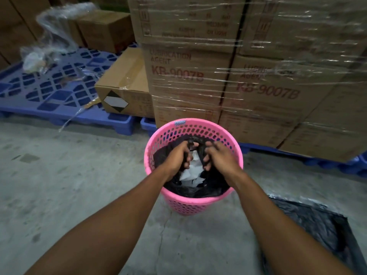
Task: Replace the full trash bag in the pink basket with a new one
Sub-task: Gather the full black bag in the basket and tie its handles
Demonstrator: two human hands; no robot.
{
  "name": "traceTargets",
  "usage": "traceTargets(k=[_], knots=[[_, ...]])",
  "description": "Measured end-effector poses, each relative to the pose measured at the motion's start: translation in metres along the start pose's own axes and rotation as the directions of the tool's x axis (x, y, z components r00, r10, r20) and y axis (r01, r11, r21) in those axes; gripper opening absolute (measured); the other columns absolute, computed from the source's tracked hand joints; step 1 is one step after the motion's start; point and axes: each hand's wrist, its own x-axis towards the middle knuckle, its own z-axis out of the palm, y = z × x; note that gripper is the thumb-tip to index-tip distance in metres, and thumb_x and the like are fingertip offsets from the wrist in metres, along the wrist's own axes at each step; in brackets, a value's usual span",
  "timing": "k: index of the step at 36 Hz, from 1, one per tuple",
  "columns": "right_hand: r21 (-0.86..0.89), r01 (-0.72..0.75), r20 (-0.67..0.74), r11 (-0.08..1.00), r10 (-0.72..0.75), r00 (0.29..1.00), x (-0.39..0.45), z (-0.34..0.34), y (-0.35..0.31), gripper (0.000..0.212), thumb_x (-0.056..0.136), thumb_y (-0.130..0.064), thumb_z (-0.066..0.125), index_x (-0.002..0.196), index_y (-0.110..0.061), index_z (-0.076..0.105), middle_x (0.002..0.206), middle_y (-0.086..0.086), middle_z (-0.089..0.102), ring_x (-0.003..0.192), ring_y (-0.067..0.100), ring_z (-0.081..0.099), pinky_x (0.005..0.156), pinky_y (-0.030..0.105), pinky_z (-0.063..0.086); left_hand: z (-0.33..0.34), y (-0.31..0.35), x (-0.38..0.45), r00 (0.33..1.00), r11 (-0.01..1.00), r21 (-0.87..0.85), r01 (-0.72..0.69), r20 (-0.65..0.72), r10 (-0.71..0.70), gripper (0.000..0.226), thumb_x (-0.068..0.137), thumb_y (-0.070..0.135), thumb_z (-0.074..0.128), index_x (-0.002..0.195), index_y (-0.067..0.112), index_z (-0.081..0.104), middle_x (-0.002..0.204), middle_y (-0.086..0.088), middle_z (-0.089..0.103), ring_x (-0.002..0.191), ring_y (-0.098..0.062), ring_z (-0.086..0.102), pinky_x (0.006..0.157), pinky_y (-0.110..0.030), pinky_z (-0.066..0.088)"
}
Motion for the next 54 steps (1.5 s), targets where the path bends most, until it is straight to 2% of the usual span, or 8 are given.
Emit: traceTargets(k=[6,13,17,23,33,40,49,54], knots=[[-0.107,0.325,0.074,0.940,-0.319,0.945,-0.014,-0.013,-0.041,0.030,0.106,-0.021,0.042,0.099,-0.004,0.067,0.075,0.005,0.063,0.053,0.018,0.065,0.072,0.044,0.057,0.000,0.013,-0.005,0.932,0.941,0.175,-0.289,0.276,0.235,0.073,0.070,-0.007,0.063,0.138,0.011,0.046,0.087,-0.010,0.051,0.075,-0.019,0.049,0.066,-0.028,0.045],[-0.758,0.616,0.456,0.214,-0.500,0.736,-0.031,0.001,-0.092,0.034,0.097,-0.039,0.036,0.092,-0.017,0.062,0.105,0.012,0.067,0.103,0.030,0.059,0.088,0.045,0.044,-0.007,0.044,-0.004,0.777,0.725,0.323,-0.608,0.428,0.460,0.081,0.075,-0.008,0.076,0.143,0.005,0.035,0.129,0.011,0.050,0.110,0.031,0.048,0.096,0.000,0.034],[-0.791,0.609,0.534,0.063,-0.415,0.737,-0.031,0.007,-0.107,0.036,0.095,-0.039,0.040,0.100,-0.017,0.068,0.110,0.011,0.070,0.107,0.031,0.060,0.091,0.045,0.041,-0.013,0.049,-0.013,0.872,0.726,0.493,-0.478,0.366,0.325,0.039,0.089,-0.008,0.062,0.128,0.000,0.056,0.115,0.001,0.057,0.106,0.004,0.055,0.099,-0.017,0.045],[-0.723,0.672,0.579,0.157,-0.392,0.715,-0.022,0.015,-0.126,0.023,0.094,-0.032,0.054,0.074,-0.021,0.057,0.079,0.007,0.065,0.080,0.029,0.062,0.065,0.033,0.037,-0.008,0.025,-0.003,0.966,0.878,0.407,-0.253,0.155,0.207,0.024,0.077,0.015,0.050,0.053,0.014,0.056,0.049,0.004,0.058,0.049,-0.004,0.053,0.056,-0.030,0.047],[-0.318,0.677,-0.024,0.664,-0.719,0.694,-0.011,-0.040,-0.132,0.017,0.088,-0.025,0.064,0.084,-0.010,0.059,0.079,0.003,0.070,0.071,0.018,0.073,0.066,0.046,0.058,-0.010,0.049,-0.004,0.958,0.982,0.046,-0.186,0.231,0.170,0.057,0.107,0.045,0.041,0.062,0.023,0.067,0.047,0.006,0.041,0.037,-0.010,0.036,0.046,-0.026,0.033],[-0.469,0.700,0.295,0.538,-0.652,0.698,-0.010,-0.037,-0.086,0.041,0.073,-0.003,0.068,0.112,-0.017,0.072,0.107,-0.004,0.064,0.099,0.002,0.062,0.086,0.010,0.045,-0.022,0.055,0.000,0.967,0.989,-0.048,-0.137,0.212,0.144,0.090,0.093,0.070,0.045,0.123,-0.015,0.049,0.084,-0.022,0.042,0.048,-0.021,0.037,0.043,-0.024,0.039],[-0.560,0.664,0.093,0.495,-0.759,0.644,-0.003,-0.029,-0.075,0.008,0.079,-0.022,0.078,0.083,-0.021,0.071,0.089,-0.008,0.064,0.084,0.012,0.063,0.076,0.037,0.053,-0.023,0.062,-0.001,0.922,0.991,-0.131,-0.035,0.378,0.082,0.058,0.110,0.045,0.027,0.092,0.025,0.078,0.076,-0.017,0.055,0.056,-0.023,0.046,0.045,-0.023,0.041],[-0.556,0.593,0.053,0.583,-0.687,0.724,-0.014,-0.029,-0.062,0.011,0.084,-0.023,0.073,0.081,-0.020,0.063,0.087,-0.008,0.059,0.082,0.011,0.056,0.074,0.036,0.050,-0.037,0.060,-0.001,0.850,0.987,-0.116,0.109,0.525,-0.032,0.057,0.110,0.046,0.026,0.119,0.008,0.067,0.107,-0.029,0.074,0.060,-0.021,0.056,0.071,-0.030,0.047]])
